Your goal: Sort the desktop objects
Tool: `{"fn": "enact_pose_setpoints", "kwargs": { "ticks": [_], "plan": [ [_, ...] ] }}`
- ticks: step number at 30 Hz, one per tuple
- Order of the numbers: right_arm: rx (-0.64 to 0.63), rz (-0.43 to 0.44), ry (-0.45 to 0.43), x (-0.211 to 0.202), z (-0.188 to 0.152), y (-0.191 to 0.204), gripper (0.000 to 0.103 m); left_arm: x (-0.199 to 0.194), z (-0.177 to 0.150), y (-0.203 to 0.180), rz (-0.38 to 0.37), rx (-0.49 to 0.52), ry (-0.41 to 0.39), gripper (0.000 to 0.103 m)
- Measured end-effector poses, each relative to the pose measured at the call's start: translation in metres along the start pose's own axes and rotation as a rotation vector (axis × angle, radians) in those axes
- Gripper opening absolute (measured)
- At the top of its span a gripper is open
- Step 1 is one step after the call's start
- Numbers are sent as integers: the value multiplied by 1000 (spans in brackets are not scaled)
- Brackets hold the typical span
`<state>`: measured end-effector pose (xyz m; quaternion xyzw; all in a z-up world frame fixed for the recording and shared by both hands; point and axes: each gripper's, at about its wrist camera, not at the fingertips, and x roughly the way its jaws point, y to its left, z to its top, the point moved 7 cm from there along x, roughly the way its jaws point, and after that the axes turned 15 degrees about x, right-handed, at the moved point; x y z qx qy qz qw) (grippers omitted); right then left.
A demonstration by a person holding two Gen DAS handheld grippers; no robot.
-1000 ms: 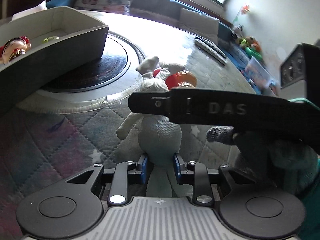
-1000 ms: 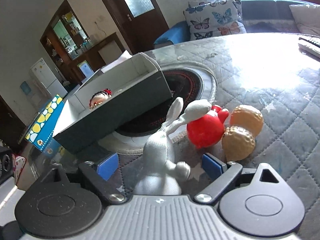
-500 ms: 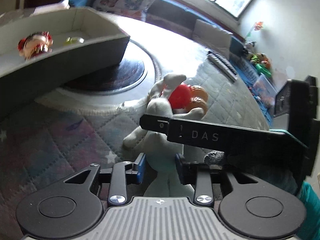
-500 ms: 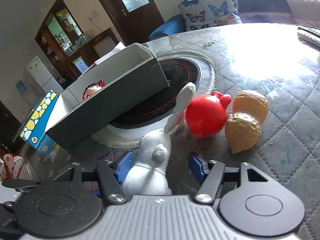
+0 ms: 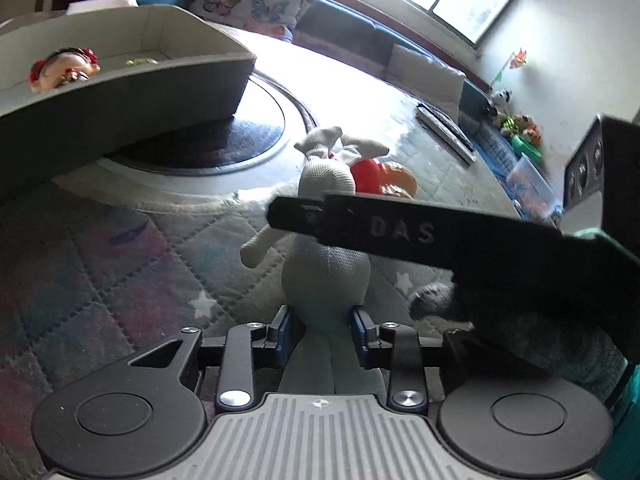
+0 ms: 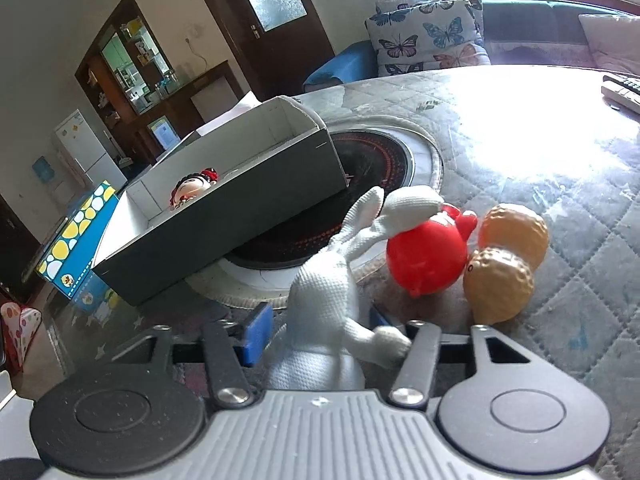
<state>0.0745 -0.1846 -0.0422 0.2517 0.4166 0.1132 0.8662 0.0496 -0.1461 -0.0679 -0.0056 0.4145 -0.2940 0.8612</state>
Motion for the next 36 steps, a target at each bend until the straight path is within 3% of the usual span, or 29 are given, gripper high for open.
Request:
{"fn": "enact_pose_setpoints", "kwargs": {
  "ticks": [5,10,15,24,36],
  "plan": [
    [6,13,8,1,-2,-2,37,-4,4,-1,-13,-16,-2,36],
    [-10,3,7,2,-3,2,35,3,3,8,-48,-83,5,37],
    [-24,-2,9,0,-4,6,34,-1,0,13,-86,-105,-11,30],
    [-117,66,-26,-3,12,57,34,-40,19,33,-7,-63,-115,29],
    [-201,230,-95,26,74,169,34,-99,87,106,192,17,-267,29]
  ]
}}
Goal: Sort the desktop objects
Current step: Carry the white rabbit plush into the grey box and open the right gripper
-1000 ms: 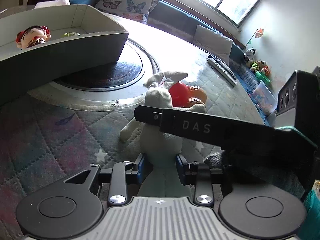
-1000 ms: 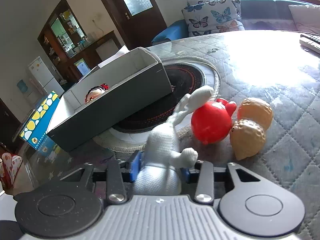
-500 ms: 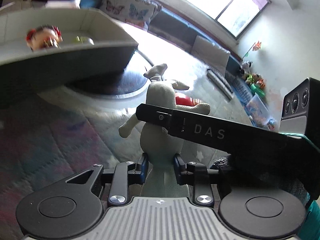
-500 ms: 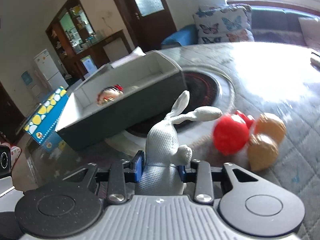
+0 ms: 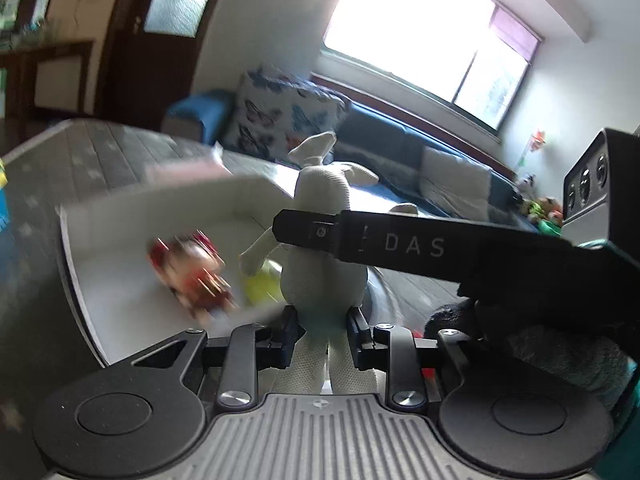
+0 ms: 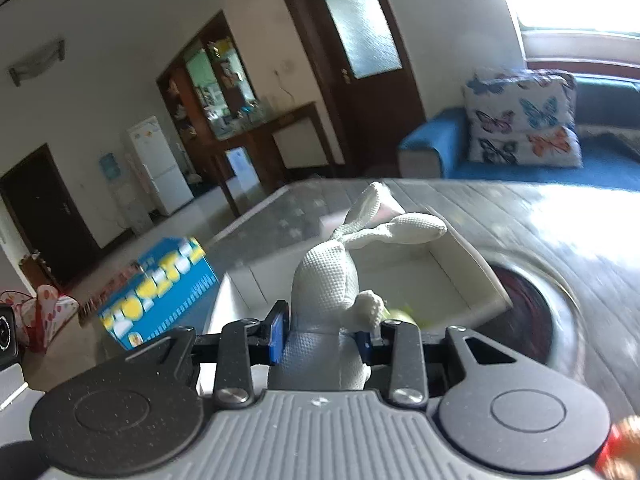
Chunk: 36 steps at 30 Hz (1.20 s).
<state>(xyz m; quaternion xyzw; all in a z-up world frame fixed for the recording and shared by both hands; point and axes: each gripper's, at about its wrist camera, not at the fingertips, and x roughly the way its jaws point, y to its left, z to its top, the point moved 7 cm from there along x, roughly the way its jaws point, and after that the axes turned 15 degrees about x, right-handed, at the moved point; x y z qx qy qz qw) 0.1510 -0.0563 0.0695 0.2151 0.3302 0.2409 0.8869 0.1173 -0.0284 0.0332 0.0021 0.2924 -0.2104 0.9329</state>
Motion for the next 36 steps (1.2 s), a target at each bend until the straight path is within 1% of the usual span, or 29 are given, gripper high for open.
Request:
{"fn": "enact_pose_setpoints", "kwargs": {
  "ticks": [5,9,12,15,16,19,21,22,23,27,29,32,34,36],
  "plan": [
    [-11,42,-5,38,20,22,34,4,21,39,75,3,-6,29],
    [-7,61,17,72,28,31,34,12,25,67,133,-33,3,29],
    [-3,59,52,95,24,32,34,19,18,87,194,-56,43,29],
    [-4,27,98,115,12,27,36,24,3,100,267,-57,120,29],
    [-6,18,111,118,5,25,36,24,0,103,270,-58,132,28],
    [-17,-1,140,122,-9,21,36,22,-6,105,269,-76,140,30],
    [-20,-7,148,120,-14,21,39,17,-7,103,270,-93,133,30],
    [-21,-11,144,116,-13,21,42,15,-7,101,264,-104,124,30],
    [-23,-13,139,110,-12,21,49,11,-8,100,258,-115,113,30],
    [-45,-21,109,80,-10,18,59,-1,-7,86,217,-135,60,30],
    [-53,-34,92,62,-10,14,68,-4,-8,76,195,-139,37,30],
    [-67,-60,73,34,-15,4,70,-10,-12,54,159,-149,28,30],
    [-51,-76,56,12,-18,-8,74,-11,-16,39,134,-149,29,30],
    [-37,-96,42,-6,-21,-21,74,-10,-21,25,104,-143,32,30]
  ]
}}
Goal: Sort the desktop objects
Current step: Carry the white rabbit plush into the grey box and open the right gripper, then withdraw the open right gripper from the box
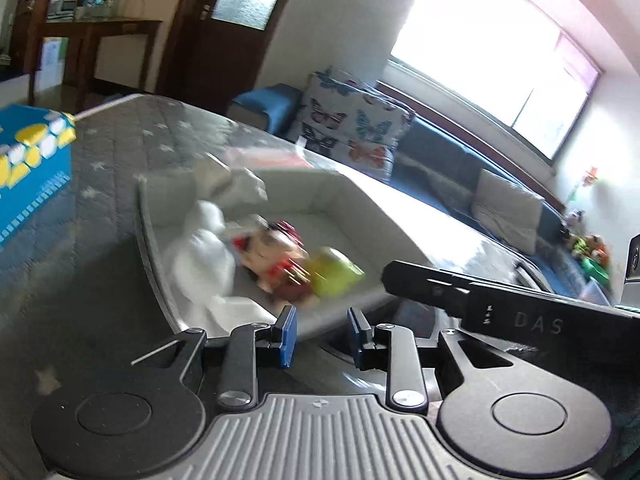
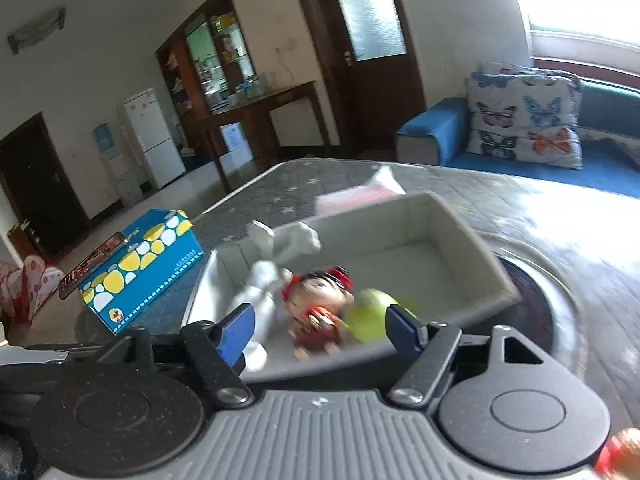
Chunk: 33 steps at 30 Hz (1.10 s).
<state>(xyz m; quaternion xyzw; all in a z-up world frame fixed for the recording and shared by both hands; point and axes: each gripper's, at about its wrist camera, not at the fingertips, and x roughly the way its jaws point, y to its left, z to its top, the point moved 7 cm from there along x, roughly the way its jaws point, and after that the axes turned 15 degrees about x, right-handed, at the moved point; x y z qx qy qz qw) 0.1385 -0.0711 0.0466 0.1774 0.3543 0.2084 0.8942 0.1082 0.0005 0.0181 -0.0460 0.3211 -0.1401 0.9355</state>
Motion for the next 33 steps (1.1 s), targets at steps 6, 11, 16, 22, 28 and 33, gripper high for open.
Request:
{"fn": "enact_pose_setpoints", "kwargs": {
  "ticks": [6,11,16,22,28,33],
  "plan": [
    [70,-74,-47,-48,-10,-53,77,9,-25,-48,-80,39,38,31],
    [130,-150,-70,-73,-12,-97,79,27,-43,-93,-147,105,80,31],
    [192,-183,-84,-84,-10,-132,79,41,-49,-128,-219,163,85,31],
    [236,-184,-85,-81,-7,-151,80,58,-42,-157,-298,187,82,32],
    [255,-162,-68,-70,-2,-159,79,84,-31,-165,-296,164,81,33],
    [271,-151,-48,-57,0,-165,80,96,-25,-170,-319,153,81,33]
  ]
}}
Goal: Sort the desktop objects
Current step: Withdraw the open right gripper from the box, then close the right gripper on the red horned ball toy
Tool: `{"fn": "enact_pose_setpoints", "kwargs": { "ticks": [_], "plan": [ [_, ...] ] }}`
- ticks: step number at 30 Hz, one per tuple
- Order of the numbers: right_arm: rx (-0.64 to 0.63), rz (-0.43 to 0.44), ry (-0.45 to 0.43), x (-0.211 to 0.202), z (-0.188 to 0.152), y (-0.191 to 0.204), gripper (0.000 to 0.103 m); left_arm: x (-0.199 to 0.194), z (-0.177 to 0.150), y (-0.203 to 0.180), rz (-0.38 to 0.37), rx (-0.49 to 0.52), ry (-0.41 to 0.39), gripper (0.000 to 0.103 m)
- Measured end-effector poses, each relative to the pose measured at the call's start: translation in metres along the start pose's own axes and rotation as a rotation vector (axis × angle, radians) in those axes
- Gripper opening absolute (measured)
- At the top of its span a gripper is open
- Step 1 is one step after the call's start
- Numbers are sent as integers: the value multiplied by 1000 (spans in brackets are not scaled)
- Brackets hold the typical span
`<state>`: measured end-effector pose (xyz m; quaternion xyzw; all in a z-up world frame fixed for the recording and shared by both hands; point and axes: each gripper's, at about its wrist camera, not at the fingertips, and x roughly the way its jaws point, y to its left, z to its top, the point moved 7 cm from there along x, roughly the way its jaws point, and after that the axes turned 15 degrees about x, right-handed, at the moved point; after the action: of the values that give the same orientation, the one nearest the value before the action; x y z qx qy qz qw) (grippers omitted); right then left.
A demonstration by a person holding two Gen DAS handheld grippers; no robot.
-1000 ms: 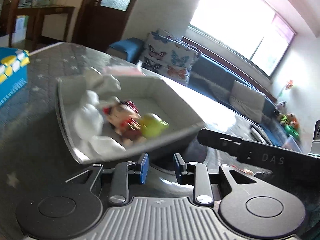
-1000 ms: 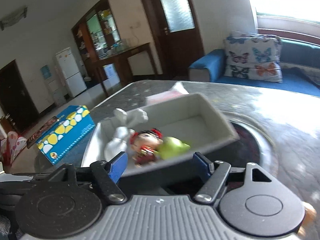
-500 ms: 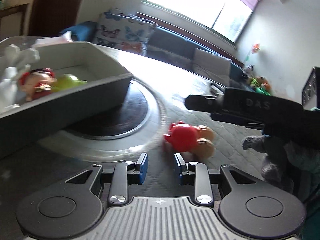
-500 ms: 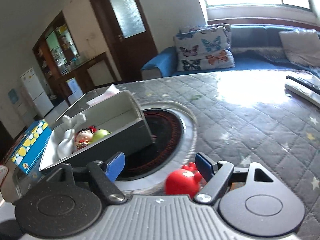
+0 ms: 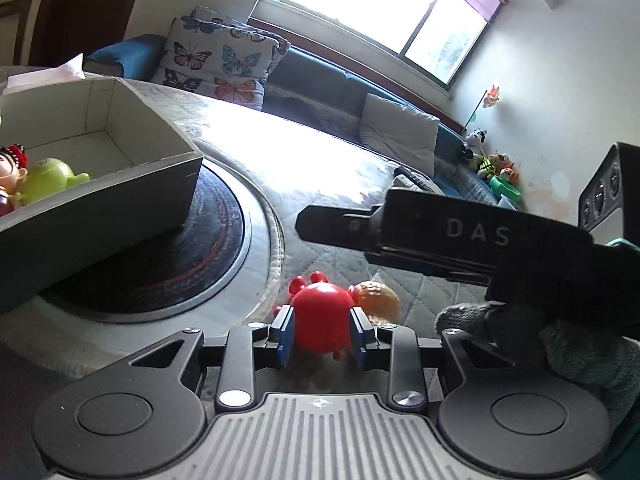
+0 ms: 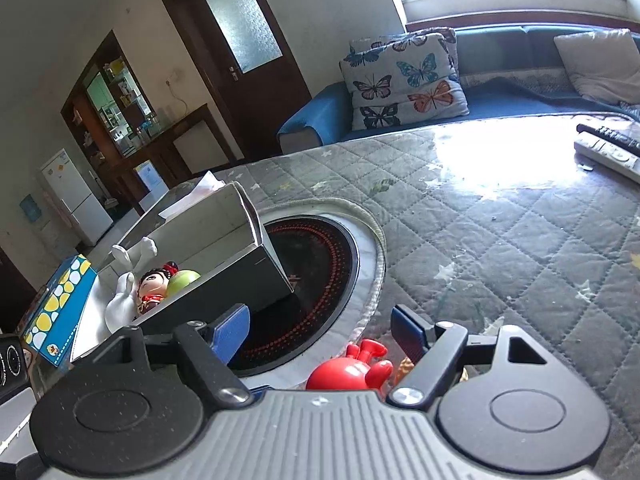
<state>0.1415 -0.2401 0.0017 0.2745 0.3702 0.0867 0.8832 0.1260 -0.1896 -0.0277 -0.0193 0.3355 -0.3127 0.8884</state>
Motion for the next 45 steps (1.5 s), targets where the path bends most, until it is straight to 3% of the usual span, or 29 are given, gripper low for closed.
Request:
{"fn": "enact_pose_setpoints", "kwargs": {
  "ticks": [5,15,21,33,45],
  "plan": [
    [17,4,34,14,1,-5,80,11,6,3,-13,-20,4,34],
    [23,26,88,25,-3,-8,80,25,4,-1,-36,36,28,44],
    [57,13,125,34,-6,-14,79,24,2,-3,-44,31,24,45],
    [28,-65,193,38,-19,-7,79,9,-10,0,-65,4,19,44],
    [16,-44,237,25,-55,10,79,-26,-34,15,-90,-43,20,45]
  ]
}}
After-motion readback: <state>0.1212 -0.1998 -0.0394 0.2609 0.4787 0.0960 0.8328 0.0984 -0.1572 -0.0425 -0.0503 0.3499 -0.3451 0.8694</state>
